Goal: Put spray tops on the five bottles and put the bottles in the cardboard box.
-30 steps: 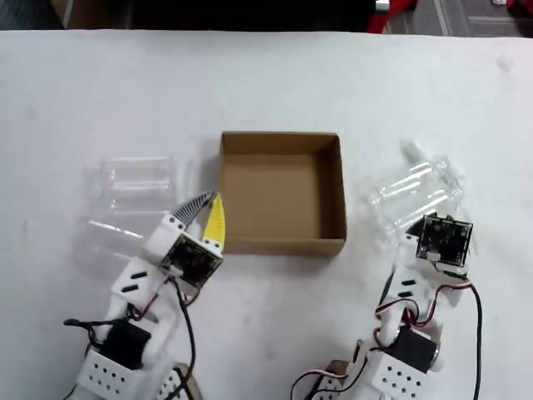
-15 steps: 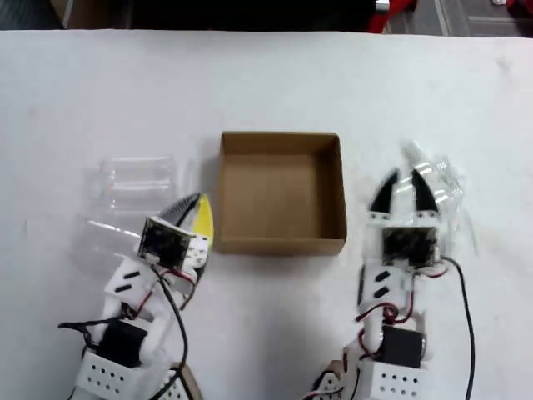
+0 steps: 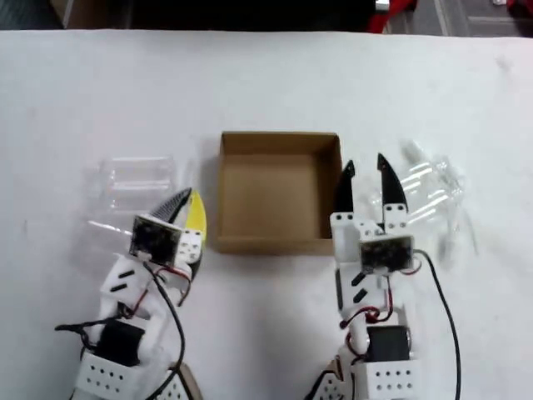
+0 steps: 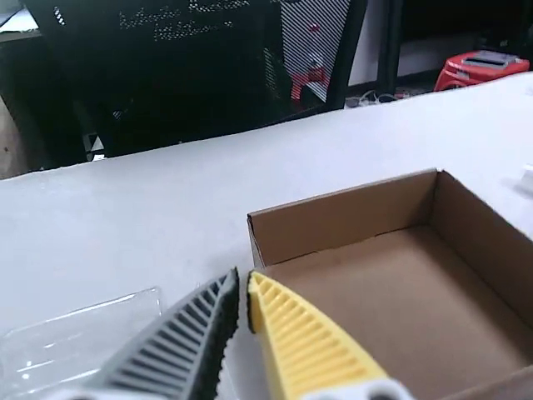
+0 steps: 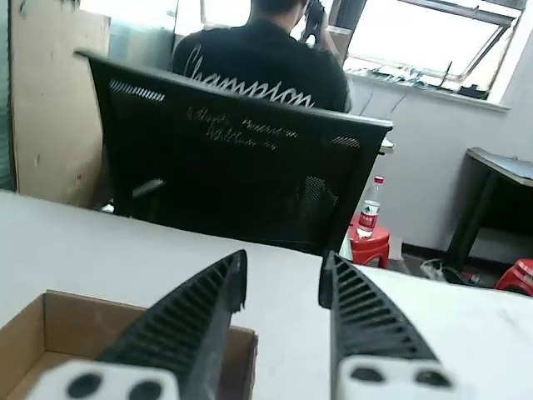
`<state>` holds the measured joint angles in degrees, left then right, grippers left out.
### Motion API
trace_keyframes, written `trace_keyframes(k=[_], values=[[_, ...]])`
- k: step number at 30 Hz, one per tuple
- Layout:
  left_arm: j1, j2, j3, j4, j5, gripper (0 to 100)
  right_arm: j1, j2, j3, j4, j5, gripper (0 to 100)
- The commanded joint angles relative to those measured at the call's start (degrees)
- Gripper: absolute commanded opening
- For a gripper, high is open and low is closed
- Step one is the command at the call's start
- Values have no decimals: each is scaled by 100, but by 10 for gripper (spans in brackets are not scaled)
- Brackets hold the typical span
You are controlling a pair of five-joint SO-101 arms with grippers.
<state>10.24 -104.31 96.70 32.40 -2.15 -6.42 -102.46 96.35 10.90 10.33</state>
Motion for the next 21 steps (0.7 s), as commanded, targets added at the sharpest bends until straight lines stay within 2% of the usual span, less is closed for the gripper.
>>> trace_keyframes(k=[1, 6, 9, 12, 17, 21], values=[[-127, -66, -325, -158, 220, 24, 154, -48, 53, 57, -352, 131], [-75, -66, -299, -211, -53, 24, 259, -66, 53, 13, -352, 117], [-22, -48, -281, -360, -79, 24, 224, -66, 53, 4, -352, 10], [13, -48, -299, -264, -114, 24, 215, -66, 53, 4, -352, 46], [171, -48, -360, -141, -571, 24, 215, -66, 53, 4, -343, 19], [470, 312, -888, 396, -668, 24, 215, -66, 53, 40, -343, 21]])
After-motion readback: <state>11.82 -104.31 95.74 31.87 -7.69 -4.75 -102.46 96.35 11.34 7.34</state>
